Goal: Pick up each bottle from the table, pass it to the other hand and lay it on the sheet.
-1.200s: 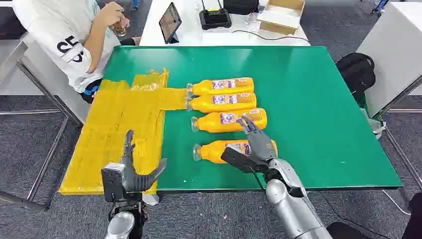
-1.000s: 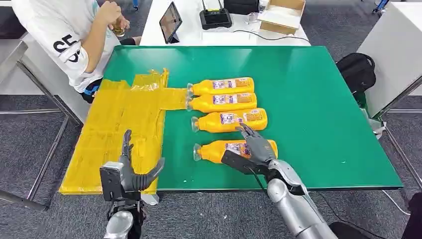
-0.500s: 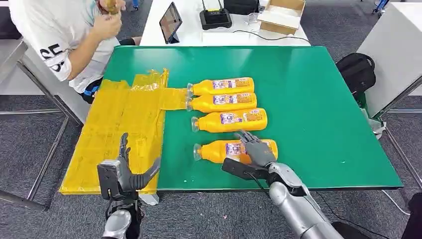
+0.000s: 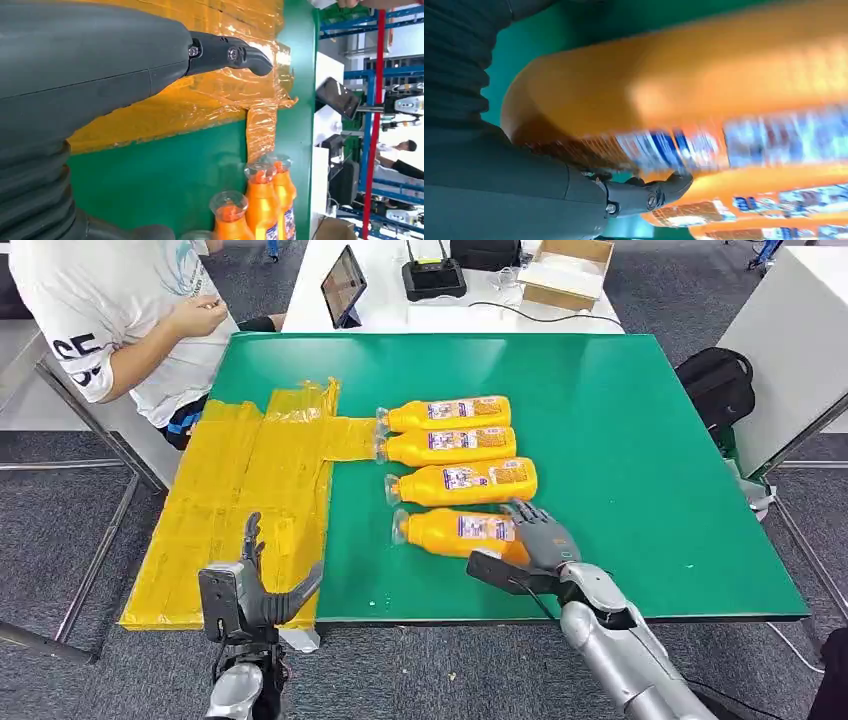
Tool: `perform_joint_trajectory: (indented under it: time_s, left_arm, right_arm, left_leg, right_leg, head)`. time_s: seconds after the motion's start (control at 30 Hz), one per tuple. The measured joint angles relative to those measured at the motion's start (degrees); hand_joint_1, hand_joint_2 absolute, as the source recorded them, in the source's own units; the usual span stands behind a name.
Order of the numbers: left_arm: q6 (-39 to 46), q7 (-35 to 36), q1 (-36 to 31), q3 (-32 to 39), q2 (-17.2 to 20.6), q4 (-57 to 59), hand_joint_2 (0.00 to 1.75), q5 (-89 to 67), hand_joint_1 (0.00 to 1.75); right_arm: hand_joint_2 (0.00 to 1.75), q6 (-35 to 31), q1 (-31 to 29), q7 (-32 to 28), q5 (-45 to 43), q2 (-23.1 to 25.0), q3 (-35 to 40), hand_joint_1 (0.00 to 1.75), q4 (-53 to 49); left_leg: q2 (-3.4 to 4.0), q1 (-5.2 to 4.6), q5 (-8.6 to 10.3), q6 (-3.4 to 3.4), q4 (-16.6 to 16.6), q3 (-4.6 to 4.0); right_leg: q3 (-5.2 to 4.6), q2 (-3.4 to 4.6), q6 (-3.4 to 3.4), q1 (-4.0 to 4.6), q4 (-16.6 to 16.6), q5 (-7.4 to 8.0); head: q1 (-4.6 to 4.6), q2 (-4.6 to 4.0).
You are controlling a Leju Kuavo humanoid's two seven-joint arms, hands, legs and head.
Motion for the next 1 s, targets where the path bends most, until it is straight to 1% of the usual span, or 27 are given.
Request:
perform_joint_trajectory:
  time_s: [0.03,0.07,0.1,0.13,0.17,0.2,0.23,0.27,0.3,0.33,0.37,0.43,0.53,0.8,0.93,1.0]
  left_arm:
    - [0.0,0.1,0.0,0.1,0.0,0.1,1.75,0.0,0.00]
    - [0.0,0.1,0.0,0.1,0.0,0.2,1.75,0.0,0.00]
    - [0.0,0.2,0.0,0.2,0.0,0.3,1.75,0.0,0.00]
    - [0.0,0.2,0.0,0.3,0.0,0.5,1.75,0.0,0.00]
    - [0.0,0.3,0.0,0.4,0.0,0.6,1.75,0.0,0.00]
    - [0.0,0.3,0.0,0.5,0.0,0.7,1.75,0.0,0.00]
    - [-0.1,0.3,-0.1,0.5,0.0,0.9,1.75,0.0,0.00]
    - [-0.2,0.3,-0.2,0.6,0.0,1.0,1.75,0.1,0.00]
    - [-0.4,0.3,-0.3,0.7,0.0,1.2,1.75,0.2,0.00]
    - [-0.5,0.3,-0.4,0.7,0.0,1.4,1.75,0.3,0.00]
    - [-0.5,0.3,-0.6,0.7,0.0,1.6,1.75,0.7,0.00]
    - [-0.5,0.3,-0.8,0.6,0.0,2.1,1.75,1.2,0.00]
    - [-0.5,0.2,-0.9,0.6,0.0,2.5,1.75,1.6,0.00]
    - [-0.3,-0.1,-0.9,0.6,0.0,2.7,1.75,2.5,0.00]
    - [-0.4,-0.2,-0.9,0.6,0.0,2.8,1.75,2.8,0.00]
    - [-0.4,-0.3,-0.8,0.5,0.0,2.8,1.75,3.0,0.00]
  right_arm:
    - [1.75,0.1,0.0,0.1,0.0,-0.2,0.0,0.00,0.1]
    - [1.75,0.2,0.0,0.1,0.0,-0.4,0.0,0.05,0.2]
    - [1.75,0.3,0.0,0.1,0.0,-0.5,0.0,0.47,0.3]
    - [1.75,0.5,0.0,0.1,-0.1,-0.6,0.0,1.33,0.4]
    - [1.75,0.9,-0.2,0.2,-0.2,-0.8,0.0,1.33,0.5]
    - [1.75,1.2,-0.3,0.2,-0.5,-0.9,0.0,1.47,0.7]
    - [1.75,1.6,-0.4,0.1,-0.8,-0.9,0.0,1.54,1.0]
    - [1.75,1.9,-0.6,-0.3,-1.6,-0.9,0.0,1.55,1.3]
    - [1.75,2.3,-1.0,-0.9,-2.3,-0.9,0.0,1.66,1.8]
    - [1.75,2.5,-1.2,-1.5,-3.0,-0.9,0.0,1.66,2.2]
    - [1.75,2.5,-1.5,-2.1,-3.7,-0.9,0.0,1.71,2.7]
    - [1.75,2.4,-2.0,-3.0,-4.8,-0.8,0.0,1.75,3.6]
    - [1.75,0.8,-2.1,-4.5,-6.4,-0.6,-0.1,1.75,4.4]
    - [1.75,-4.4,-0.2,-7.0,-7.6,2.0,-1.3,1.75,4.7]
    - [1.75,-5.4,1.1,-8.0,-8.1,3.1,-2.4,1.75,4.1]
    - [1.75,-6.9,1.9,-10.0,-8.7,3.7,-3.0,1.75,3.4]
  left_leg:
    - [0.00,0.00,0.00,0.00,0.0,0.00]
    - [0.00,0.00,0.00,0.00,0.0,0.00]
    - [0.01,0.00,0.00,0.00,0.0,0.00]
    - [0.02,0.00,0.00,0.00,0.0,0.00]
    - [0.03,0.00,0.00,0.00,0.0,0.00]
    - [0.03,0.00,0.00,0.00,0.0,0.01]
    - [0.02,0.00,0.00,0.00,0.0,0.01]
    - [0.03,0.00,0.00,0.00,0.0,0.01]
    - [0.06,0.00,0.00,0.00,0.0,0.03]
    - [0.08,0.00,0.00,0.00,0.0,0.04]
    - [0.09,0.00,0.00,0.00,0.0,0.04]
    - [0.09,0.01,0.00,0.00,0.0,0.08]
    - [0.10,0.01,0.00,0.00,0.0,0.10]
    - [0.09,0.02,0.00,0.00,0.0,0.08]
    - [0.09,0.01,-0.01,0.00,0.0,0.05]
    - [0.06,0.01,-0.01,0.00,0.0,0.05]
  right_leg:
    - [0.01,0.00,0.00,0.00,0.0,0.00]
    - [0.01,0.00,0.00,0.00,0.0,0.00]
    - [0.01,0.01,0.00,0.00,0.0,0.00]
    - [0.01,0.01,0.00,0.00,0.0,0.00]
    - [0.00,0.02,0.00,0.00,0.0,0.01]
    - [0.00,0.02,0.01,0.00,0.0,0.01]
    - [0.01,0.02,0.01,0.00,0.0,0.01]
    - [0.00,0.02,0.01,0.00,0.0,0.01]
    - [0.00,0.04,0.00,0.01,0.0,0.01]
    - [0.01,0.04,0.00,0.01,0.0,0.01]
    - [0.01,0.05,0.00,0.01,0.0,0.01]
    - [0.04,0.05,0.00,0.01,0.0,0.01]
    - [0.04,0.05,0.00,0.01,0.0,0.01]
    - [0.03,0.06,0.00,0.02,0.0,0.01]
    - [0.01,0.06,0.01,0.01,0.0,0.01]
    - [0.02,0.05,0.01,0.01,0.0,0.01]
  head:
    - [0.00,0.00]
    - [0.02,0.00]
    - [0.00,0.00]
    - [0.02,0.00]
    - [0.00,0.00]
    - [0.02,0.00]
    - [0.00,0.00]
    - [0.02,0.00]
    - [-0.02,0.00]
    - [0.02,0.00]
    - [-0.02,0.00]
    - [-0.02,0.00]
    - [0.00,0.00]
    - [0.00,0.00]
    - [0.00,0.00]
    - [0.00,0.00]
